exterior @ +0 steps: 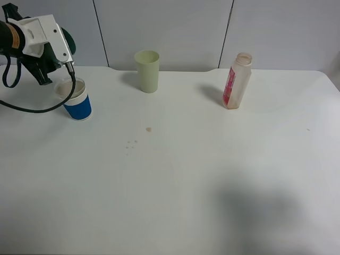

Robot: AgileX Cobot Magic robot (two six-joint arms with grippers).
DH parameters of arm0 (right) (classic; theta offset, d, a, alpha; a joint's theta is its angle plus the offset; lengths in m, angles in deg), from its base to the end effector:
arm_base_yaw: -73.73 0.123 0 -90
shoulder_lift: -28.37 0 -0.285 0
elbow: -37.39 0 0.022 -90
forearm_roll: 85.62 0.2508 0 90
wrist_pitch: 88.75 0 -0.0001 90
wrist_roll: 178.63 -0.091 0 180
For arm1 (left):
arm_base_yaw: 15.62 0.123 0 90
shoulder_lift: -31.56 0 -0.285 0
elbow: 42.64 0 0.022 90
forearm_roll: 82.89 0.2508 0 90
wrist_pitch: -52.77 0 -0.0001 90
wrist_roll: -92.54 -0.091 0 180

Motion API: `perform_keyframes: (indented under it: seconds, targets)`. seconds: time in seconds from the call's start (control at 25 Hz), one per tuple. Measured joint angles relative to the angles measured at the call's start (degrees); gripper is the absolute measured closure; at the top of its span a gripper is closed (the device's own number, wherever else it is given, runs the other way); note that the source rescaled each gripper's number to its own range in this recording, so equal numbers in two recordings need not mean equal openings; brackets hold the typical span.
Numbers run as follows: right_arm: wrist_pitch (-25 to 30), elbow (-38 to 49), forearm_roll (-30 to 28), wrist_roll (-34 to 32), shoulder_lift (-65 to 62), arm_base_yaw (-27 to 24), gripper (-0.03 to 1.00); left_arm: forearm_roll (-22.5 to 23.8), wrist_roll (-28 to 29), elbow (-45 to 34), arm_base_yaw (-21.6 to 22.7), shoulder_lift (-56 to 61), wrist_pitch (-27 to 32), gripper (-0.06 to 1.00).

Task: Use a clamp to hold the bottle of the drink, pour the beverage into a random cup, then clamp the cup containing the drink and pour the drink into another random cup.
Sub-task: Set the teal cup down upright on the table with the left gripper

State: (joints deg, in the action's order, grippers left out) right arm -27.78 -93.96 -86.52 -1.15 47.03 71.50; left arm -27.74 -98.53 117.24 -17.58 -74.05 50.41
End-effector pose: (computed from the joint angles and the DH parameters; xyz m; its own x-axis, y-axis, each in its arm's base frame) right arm 0.0242 -0.0022 0.2748 -0.6168 0.0604 -0.7848 0.0721 0.9972 0.0200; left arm 0.3678 -0.0156 0.2175 -0.1710 0.9208 -0.3505 0.5414 0.3851 0.7474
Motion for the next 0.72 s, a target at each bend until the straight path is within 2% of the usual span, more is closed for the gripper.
perform_keyframes:
  seconds: [0.48,0.72]
  targets:
    - [0.0,0.0,0.0,0.0,0.0,0.0,-0.03,-2.82,15.22,0.0,6.0,4.71,-6.68,0.94]
    - [0.0,0.0,0.0,0.0,0.0,0.0,-0.03,-7.53,17.05,-3.95,8.62,7.83,-13.45,0.94]
